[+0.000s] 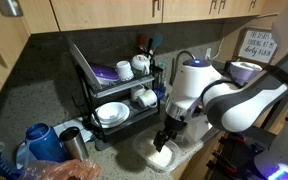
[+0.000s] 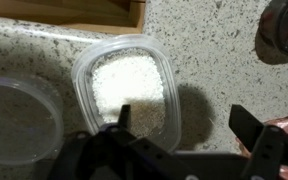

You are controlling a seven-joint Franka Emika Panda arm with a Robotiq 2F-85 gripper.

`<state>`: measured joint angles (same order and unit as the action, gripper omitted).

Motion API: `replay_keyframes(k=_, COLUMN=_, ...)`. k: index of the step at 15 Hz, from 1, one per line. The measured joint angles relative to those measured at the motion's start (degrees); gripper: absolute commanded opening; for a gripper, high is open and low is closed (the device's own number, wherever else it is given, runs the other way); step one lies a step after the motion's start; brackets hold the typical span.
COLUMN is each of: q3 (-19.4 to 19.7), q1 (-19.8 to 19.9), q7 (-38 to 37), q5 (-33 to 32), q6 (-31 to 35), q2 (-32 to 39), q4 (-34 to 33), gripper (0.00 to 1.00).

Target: Transfer the contents in the rectangular bowl to the circular one

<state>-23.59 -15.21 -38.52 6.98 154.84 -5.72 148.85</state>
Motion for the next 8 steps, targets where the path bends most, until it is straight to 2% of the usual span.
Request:
replay_keyframes(k=4, q3=0.8, q1=0.0, q7=-11.2, q5=-8.3, q6=0.0, q2=5.9, q4=-4.9, gripper=1.0)
replay_keyframes(k=8, q3=4.1, q1=-1.3, q7=-18.8, q5=-15.8, q6=-0.4, q2=13.3, q4=-10.7, gripper=1.0)
